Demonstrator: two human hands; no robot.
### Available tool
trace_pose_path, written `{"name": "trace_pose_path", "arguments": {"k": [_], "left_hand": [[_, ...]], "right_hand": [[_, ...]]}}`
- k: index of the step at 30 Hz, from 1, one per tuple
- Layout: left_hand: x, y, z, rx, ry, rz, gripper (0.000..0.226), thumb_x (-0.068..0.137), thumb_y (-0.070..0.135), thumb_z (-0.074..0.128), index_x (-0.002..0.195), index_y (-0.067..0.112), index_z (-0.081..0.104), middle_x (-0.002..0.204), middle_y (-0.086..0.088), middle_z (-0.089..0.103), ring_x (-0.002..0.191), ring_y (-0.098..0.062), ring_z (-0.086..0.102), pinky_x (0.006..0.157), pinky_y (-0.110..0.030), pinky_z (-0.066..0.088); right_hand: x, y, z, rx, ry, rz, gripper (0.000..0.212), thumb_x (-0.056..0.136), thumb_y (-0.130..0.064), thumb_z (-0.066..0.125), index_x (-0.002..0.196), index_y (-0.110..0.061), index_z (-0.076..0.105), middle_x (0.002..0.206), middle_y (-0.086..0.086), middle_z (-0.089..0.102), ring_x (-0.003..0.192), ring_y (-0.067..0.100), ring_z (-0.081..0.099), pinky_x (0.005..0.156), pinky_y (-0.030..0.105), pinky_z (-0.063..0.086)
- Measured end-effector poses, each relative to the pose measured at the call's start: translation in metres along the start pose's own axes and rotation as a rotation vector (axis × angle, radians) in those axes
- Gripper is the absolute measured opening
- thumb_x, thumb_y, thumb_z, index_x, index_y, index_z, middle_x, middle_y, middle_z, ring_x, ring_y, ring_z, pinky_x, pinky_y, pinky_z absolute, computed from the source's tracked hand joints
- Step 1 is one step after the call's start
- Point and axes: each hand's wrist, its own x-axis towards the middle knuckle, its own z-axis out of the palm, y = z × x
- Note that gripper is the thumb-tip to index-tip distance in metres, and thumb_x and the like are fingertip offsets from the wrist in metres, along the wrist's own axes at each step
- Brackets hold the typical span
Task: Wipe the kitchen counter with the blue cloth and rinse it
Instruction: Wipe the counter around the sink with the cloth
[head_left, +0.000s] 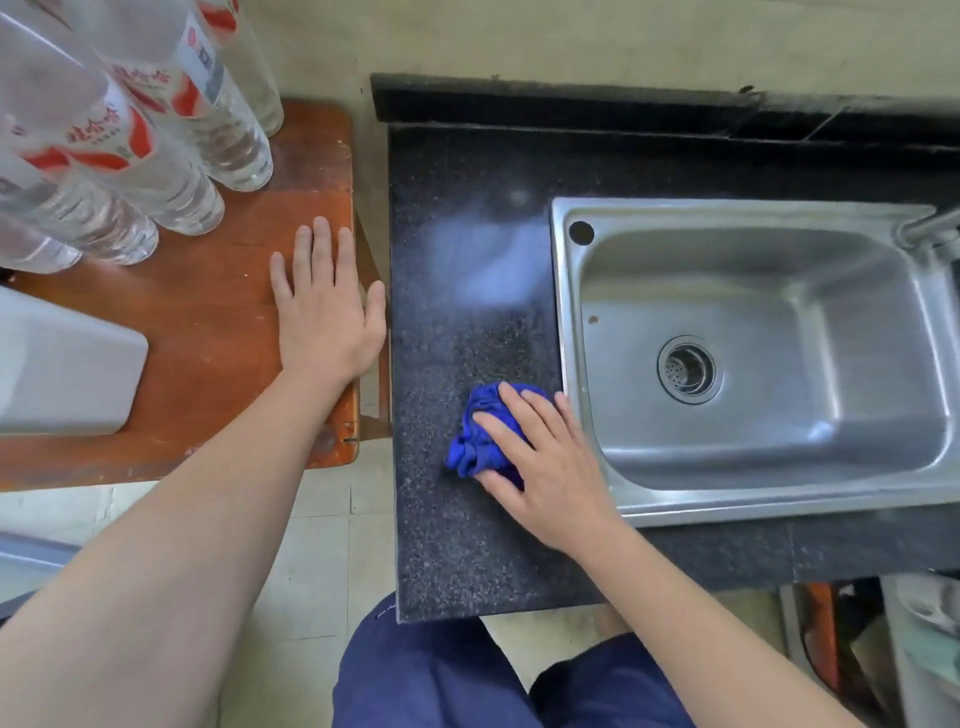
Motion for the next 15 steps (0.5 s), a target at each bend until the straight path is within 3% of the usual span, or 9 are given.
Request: {"name": "trace_pose_path", "arguments": {"k": [6,9,15], "left_hand": [[0.001,-0.002,0.003,-0.025,0.014,0.006,0.067,0.099,0.045,0.023,0.157,0.011,0.018,0.165,-0.013,0.010,0.153,-0.029,0.005,0.122,-0.054,0.004],[0.002,-0.005,0.002,-0.072,0.013,-0.005,0.064,0.101,0.044,0.022,0.157,0.013,0.021,0.166,-0.010,0.010,0.153,-0.026,0.004,0.122,-0.051,0.002],[0.004,-0.004,-0.001,-0.098,-0.005,-0.013,0.066,0.102,0.050,0.021,0.156,0.012,0.022,0.165,-0.010,0.011,0.153,-0.025,0.005,0.123,-0.050,0.001]], "right_hand": [[0.111,-0.008,-0.009,-0.041,0.057,0.156,0.067,0.091,-0.064,0.042,0.149,-0.031,0.042,0.161,0.008,0.030,0.143,0.031,0.030,0.121,0.049,0.016],[0.136,-0.022,-0.005,-0.009,0.086,0.191,0.064,0.094,-0.061,0.043,0.149,-0.027,0.043,0.161,0.011,0.029,0.142,0.034,0.027,0.120,0.046,0.018],[0.017,-0.069,0.032,0.107,0.125,0.010,0.057,0.088,-0.048,0.059,0.136,-0.019,0.058,0.154,0.015,0.041,0.137,0.039,0.037,0.116,0.054,0.025]]}}
